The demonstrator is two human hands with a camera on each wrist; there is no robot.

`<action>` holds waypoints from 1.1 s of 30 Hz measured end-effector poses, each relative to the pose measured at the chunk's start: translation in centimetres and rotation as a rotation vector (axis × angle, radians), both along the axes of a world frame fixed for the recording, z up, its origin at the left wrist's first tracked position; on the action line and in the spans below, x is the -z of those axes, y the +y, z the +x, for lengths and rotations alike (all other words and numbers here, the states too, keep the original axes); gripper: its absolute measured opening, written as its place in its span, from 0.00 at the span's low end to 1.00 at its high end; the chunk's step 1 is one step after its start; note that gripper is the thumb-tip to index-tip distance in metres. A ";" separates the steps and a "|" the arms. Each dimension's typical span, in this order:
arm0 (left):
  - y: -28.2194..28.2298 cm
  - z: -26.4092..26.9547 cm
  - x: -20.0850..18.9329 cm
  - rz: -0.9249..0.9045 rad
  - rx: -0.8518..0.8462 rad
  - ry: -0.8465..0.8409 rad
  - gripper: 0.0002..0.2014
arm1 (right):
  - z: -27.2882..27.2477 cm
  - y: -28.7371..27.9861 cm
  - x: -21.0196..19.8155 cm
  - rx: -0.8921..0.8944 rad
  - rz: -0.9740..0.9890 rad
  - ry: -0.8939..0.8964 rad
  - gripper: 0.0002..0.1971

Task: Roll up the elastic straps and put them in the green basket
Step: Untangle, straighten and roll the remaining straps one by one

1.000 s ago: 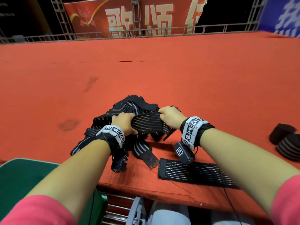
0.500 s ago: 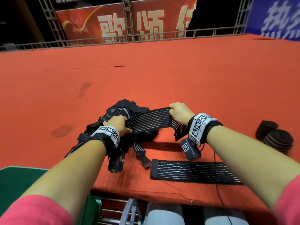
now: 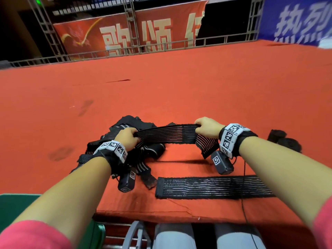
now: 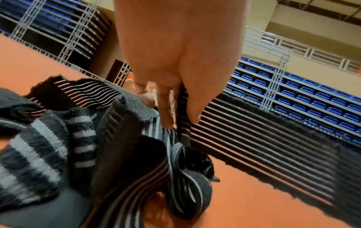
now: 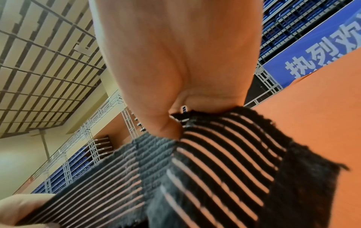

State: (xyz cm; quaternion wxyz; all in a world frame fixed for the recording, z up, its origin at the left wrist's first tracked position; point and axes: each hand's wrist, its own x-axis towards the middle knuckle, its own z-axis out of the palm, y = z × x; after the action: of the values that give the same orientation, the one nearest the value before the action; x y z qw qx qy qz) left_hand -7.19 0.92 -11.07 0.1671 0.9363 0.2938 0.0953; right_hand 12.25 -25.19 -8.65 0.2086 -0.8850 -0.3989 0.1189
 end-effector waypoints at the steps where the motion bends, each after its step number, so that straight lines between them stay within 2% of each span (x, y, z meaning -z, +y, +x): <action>1: -0.1 -0.1 -0.1 -0.008 -0.006 -0.032 0.06 | 0.1 -0.5 0.1 -0.012 -0.009 0.006 0.07; 5: -0.7 -0.2 -0.5 -0.081 -0.025 -0.140 0.03 | 0.7 -2.9 0.4 -0.008 -0.031 0.005 0.15; 10: -2.1 -0.3 -1.0 -0.192 -0.044 -0.242 0.06 | 0.7 -5.7 0.0 0.042 -0.009 -0.025 0.04; 17: -4.9 -1.2 -2.8 -0.212 -0.097 -0.368 0.04 | -0.5 -9.7 -2.2 0.044 0.072 -0.076 0.02; 21: -6.5 -2.5 -3.4 -0.166 -0.139 -0.417 0.04 | -1.9 -13.1 -2.9 0.032 0.067 -0.088 0.08; 26: -8.1 -4.2 -2.4 -0.161 -0.188 -0.430 0.02 | -3.2 -17.5 -1.9 0.093 0.023 -0.007 0.18; 31: -9.8 -5.7 -0.8 -0.136 -0.228 -0.396 0.07 | -3.8 -20.6 0.2 0.195 0.030 0.014 0.04; 33: -10.8 -6.1 -0.2 -0.147 -0.228 -0.387 0.08 | -3.6 -21.4 1.2 0.260 0.101 0.078 0.04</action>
State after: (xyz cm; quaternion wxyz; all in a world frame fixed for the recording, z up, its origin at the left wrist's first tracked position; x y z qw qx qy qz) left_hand -13.25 -9.87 -10.86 0.2761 0.8466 0.3662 0.2699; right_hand 8.60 -46.63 -9.81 0.2819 -0.9123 -0.2779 0.1049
